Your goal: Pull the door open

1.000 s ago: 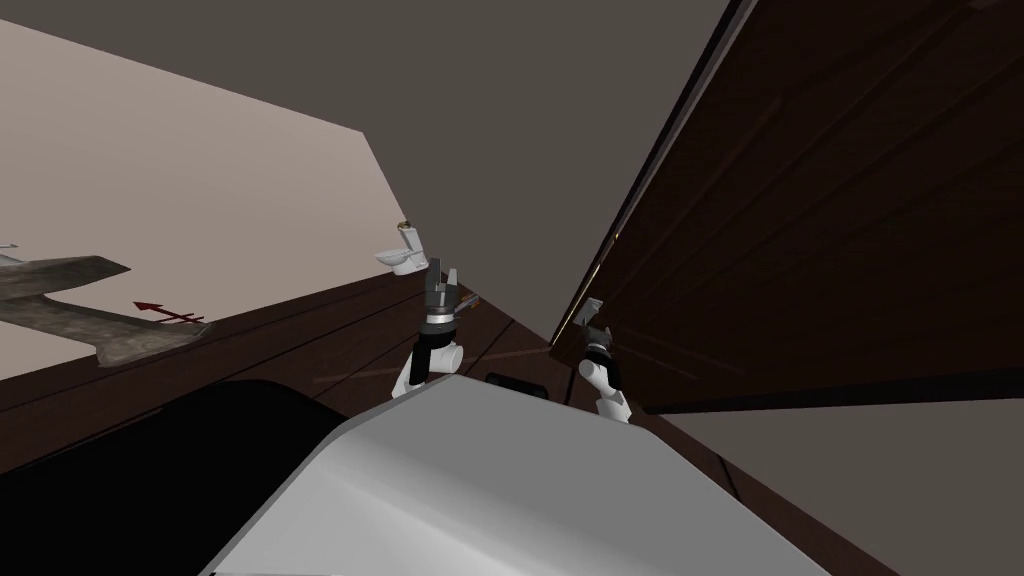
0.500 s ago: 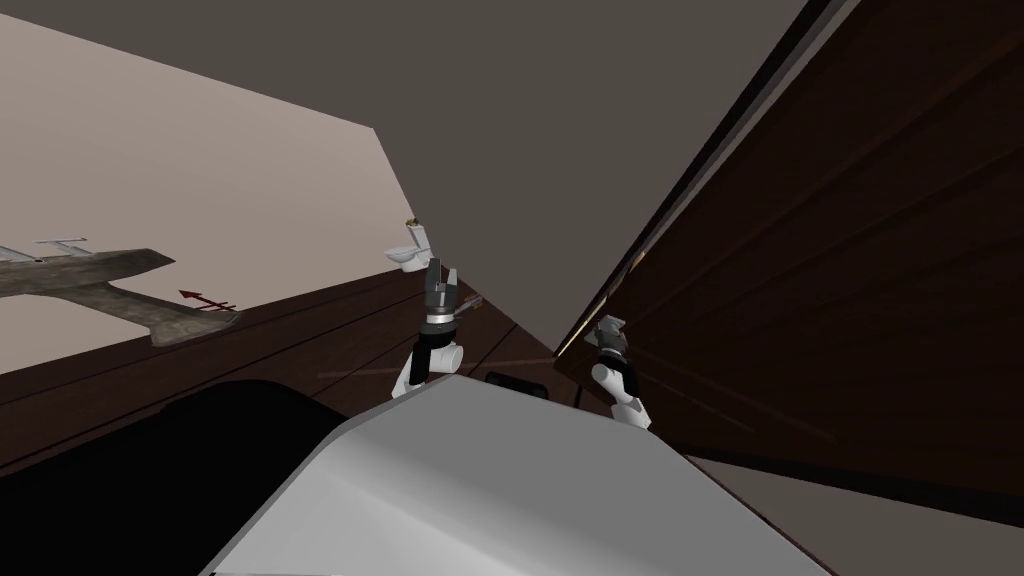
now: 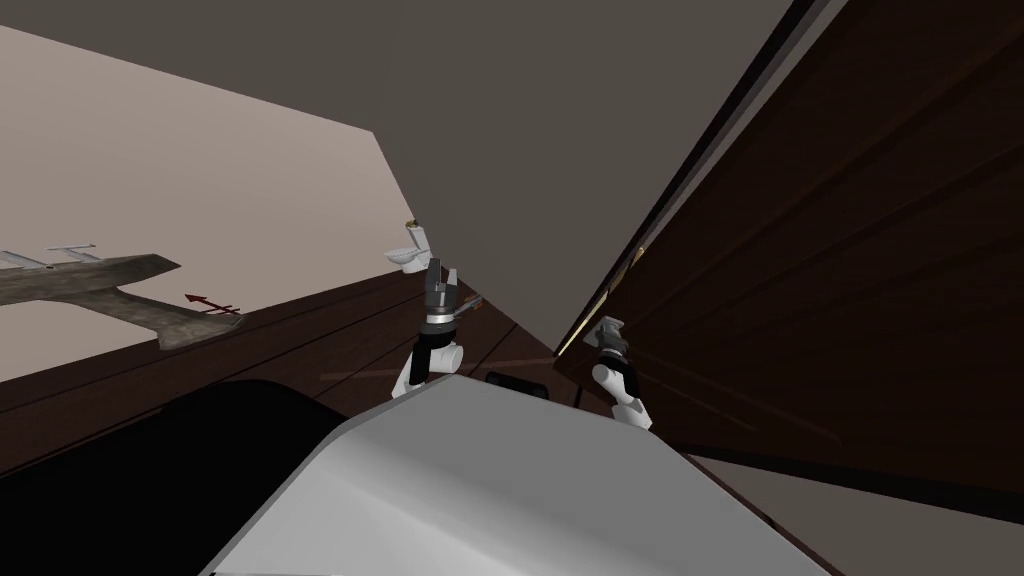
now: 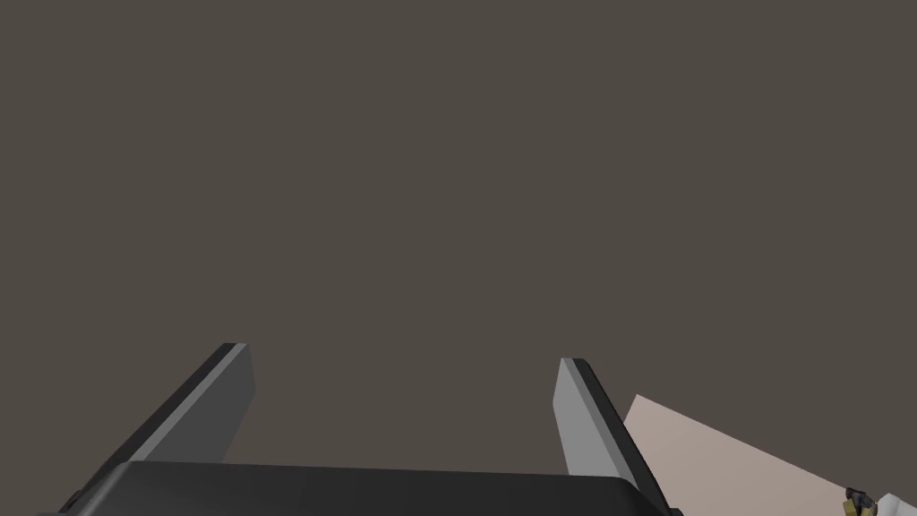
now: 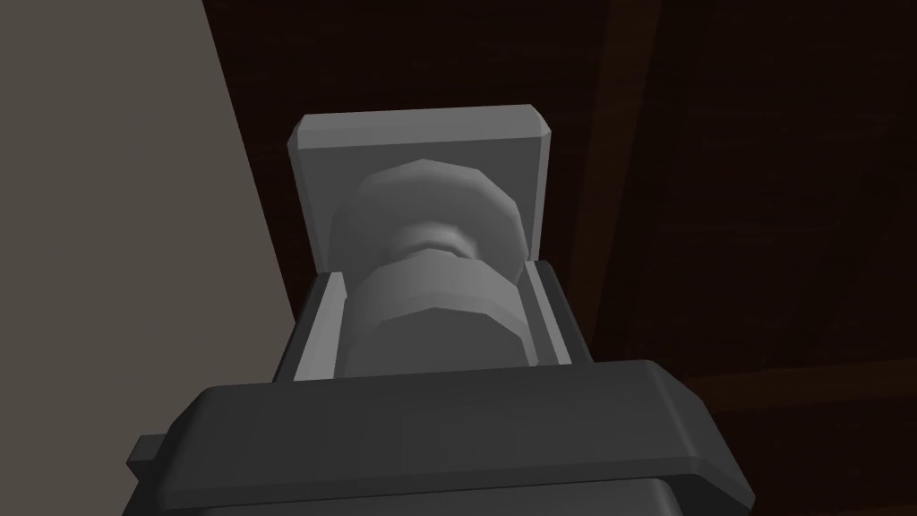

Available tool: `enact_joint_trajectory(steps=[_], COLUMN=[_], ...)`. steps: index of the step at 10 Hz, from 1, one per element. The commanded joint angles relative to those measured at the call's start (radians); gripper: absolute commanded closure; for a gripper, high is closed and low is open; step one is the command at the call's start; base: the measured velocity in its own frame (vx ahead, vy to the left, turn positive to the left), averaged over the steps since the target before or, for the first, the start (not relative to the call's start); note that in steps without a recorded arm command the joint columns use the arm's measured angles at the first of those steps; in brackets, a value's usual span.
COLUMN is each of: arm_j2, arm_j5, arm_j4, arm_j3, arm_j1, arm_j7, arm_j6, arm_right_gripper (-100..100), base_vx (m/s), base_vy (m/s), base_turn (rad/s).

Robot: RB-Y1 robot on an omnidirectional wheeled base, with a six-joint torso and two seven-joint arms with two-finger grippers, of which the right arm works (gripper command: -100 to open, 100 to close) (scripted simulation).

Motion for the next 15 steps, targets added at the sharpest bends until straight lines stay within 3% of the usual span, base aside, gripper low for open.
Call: enact_joint_trajectory(steps=[1,2,11,12,13,15], arm_j2=[0.003,0.003,-0.101,-0.111,-0.104,-0.126], arm_j5=[0.0,0.0,-0.013,-0.014,-0.013,-0.011], arm_j4=[-0.002,-0.002,-0.031,-0.034,-0.03,-0.043], arm_j3=[0.003,0.003,0.099,0.108,0.1,0.13], arm_j1=[-0.002,-0.002,0.052,0.057,0.056,0.076], arm_j7=[-0.001,-0.001,-0.117,-0.128,-0.118,-0.145], arm_j6=[-0.001,-0.001,-0.014,-0.016,-0.012,-0.018], arm_right_gripper=[100,100,100,100,100,100], base_vx=[-0.01,0.0,-0.224,-0.244,-0.107,-0.205], base_vy=[0.005,0.0,-0.049,-0.04,-0.015,-0.043], base_turn=[-0.005,0.0,0.165,0.142,0.035,0.135])
